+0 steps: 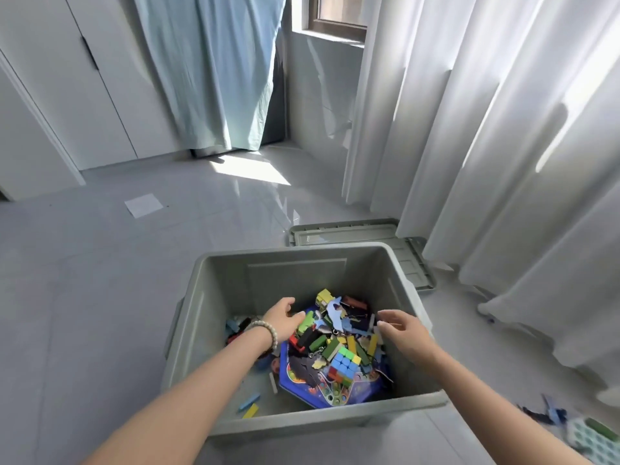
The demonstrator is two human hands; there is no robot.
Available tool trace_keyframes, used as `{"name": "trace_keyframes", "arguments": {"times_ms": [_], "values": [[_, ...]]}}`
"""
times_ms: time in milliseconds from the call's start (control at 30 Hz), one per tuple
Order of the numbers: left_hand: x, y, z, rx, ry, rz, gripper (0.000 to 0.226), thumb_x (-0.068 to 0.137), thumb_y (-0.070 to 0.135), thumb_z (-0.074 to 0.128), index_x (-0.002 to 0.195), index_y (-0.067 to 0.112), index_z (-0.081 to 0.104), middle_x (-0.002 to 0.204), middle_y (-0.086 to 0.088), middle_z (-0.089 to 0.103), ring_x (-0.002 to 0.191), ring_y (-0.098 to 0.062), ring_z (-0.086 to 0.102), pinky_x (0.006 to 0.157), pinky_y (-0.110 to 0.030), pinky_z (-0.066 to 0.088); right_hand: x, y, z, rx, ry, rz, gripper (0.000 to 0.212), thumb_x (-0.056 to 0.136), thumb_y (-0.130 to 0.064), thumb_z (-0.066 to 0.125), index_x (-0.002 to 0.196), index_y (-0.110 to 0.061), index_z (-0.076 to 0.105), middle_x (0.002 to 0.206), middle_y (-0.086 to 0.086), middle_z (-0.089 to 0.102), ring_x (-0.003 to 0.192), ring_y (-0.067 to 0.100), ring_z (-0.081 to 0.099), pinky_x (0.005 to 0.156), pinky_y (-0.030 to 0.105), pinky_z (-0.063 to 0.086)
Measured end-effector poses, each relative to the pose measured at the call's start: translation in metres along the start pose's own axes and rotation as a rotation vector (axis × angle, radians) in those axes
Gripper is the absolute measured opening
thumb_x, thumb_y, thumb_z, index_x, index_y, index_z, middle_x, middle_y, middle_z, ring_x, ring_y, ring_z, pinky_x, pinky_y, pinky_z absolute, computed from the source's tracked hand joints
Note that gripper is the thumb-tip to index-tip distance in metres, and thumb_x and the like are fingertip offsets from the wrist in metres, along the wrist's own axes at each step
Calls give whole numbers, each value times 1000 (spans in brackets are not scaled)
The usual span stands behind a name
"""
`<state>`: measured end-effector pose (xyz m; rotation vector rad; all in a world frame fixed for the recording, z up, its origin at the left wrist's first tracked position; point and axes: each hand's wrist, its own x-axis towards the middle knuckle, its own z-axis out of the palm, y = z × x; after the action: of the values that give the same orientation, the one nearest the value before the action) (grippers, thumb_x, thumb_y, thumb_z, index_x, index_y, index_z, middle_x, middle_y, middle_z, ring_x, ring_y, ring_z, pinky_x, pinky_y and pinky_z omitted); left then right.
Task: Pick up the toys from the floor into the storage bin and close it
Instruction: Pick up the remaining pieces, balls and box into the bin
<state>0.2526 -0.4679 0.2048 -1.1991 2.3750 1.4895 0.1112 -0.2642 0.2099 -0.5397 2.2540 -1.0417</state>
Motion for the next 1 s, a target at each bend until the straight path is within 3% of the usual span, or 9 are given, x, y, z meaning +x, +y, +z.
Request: {"name": "trace_keyframes", "arguments": {"times_ms": [233,367,467,633,700,800,933,1000], "values": [[-16,112,94,193,-84,360,51,95,32,49,141,18,33,146,-3,38,133,-19,39,108,-29,32,-49,83,-147,-32,281,49,30,90,-23,61,119,-17,59,117,-1,60,114,19,56,93,31,44],[-27,160,165,274,-147,529,52,94,32,50,141,17,35,145,-1,40,133,-16,37,109,-28,29,-77,146,-198,-71,329,149,36,88,-29,63,122,-20,57,128,0,56,118,19,52,100,37,42],[-28,179,218,384,-201,595,53,94,34,49,142,17,34,146,0,37,135,-15,35,111,-27,27,-92,196,-213,-51,327,221,39,87,-28,64,124,-18,55,132,2,53,122,20,49,100,34,40],[-7,178,299,470,-260,511,59,91,40,52,143,19,31,147,2,35,135,-16,35,110,-29,29,-98,274,-207,27,306,311,39,86,-28,66,123,-20,55,131,1,52,119,19,50,88,30,44],[10,170,322,548,-241,451,67,88,47,53,144,20,28,150,3,31,137,-17,32,112,-32,28,-94,300,-198,49,265,321,41,85,-33,66,123,-24,54,128,-5,50,121,16,47,94,34,46],[41,146,345,667,-185,331,78,86,55,51,147,19,18,154,2,20,140,-21,25,112,-36,29,-78,332,-187,42,226,311,44,85,-37,65,125,-27,51,130,-7,48,125,13,43,101,27,37],[82,116,380,731,-105,155,87,86,62,44,150,22,1,158,-2,1,143,-26,17,110,-39,30,-42,367,-181,32,200,285,43,84,-38,65,124,-29,50,124,-9,47,111,7,47,93,18,35],[100,109,402,703,-82,133,91,84,65,45,150,23,-2,158,-3,-2,143,-27,16,110,-40,31,-26,386,-178,35,213,268,42,83,-39,66,121,-31,50,130,-6,47,109,5,47,96,19,35]]}}
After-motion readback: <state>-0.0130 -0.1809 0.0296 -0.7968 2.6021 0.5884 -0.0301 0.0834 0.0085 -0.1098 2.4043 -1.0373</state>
